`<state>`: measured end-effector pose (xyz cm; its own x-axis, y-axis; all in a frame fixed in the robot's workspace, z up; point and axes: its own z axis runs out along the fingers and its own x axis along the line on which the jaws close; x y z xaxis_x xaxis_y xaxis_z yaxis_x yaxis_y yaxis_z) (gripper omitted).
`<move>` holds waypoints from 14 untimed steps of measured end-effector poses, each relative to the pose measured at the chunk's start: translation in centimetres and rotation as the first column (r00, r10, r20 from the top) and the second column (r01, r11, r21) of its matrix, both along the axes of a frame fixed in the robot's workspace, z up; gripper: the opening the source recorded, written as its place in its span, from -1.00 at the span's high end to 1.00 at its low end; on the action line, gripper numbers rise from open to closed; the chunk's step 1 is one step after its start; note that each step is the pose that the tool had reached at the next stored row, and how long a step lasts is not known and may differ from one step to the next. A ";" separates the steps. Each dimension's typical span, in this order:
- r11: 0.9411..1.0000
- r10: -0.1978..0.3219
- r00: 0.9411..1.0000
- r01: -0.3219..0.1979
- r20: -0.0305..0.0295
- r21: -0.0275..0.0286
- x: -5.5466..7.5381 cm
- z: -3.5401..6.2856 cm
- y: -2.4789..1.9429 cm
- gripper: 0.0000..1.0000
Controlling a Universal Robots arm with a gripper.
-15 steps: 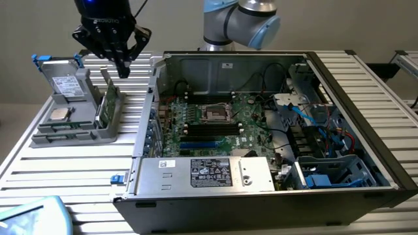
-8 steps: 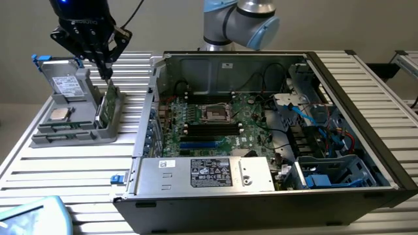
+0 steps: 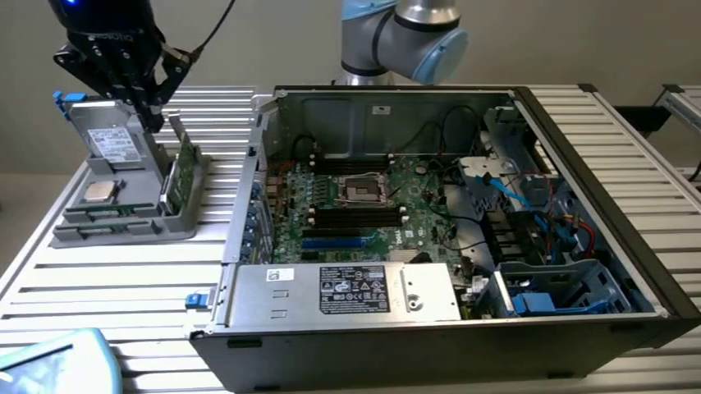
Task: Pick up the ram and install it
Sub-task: 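Reach for the ram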
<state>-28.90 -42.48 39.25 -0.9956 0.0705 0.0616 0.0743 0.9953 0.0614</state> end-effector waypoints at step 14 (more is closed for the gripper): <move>1.000 0.000 0.999 0.001 -0.039 0.015 -3.9 -0.02 -0.01 0.79</move>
<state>-32.77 -42.50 39.24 -0.9924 0.0699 0.1010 0.0775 0.9943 0.0730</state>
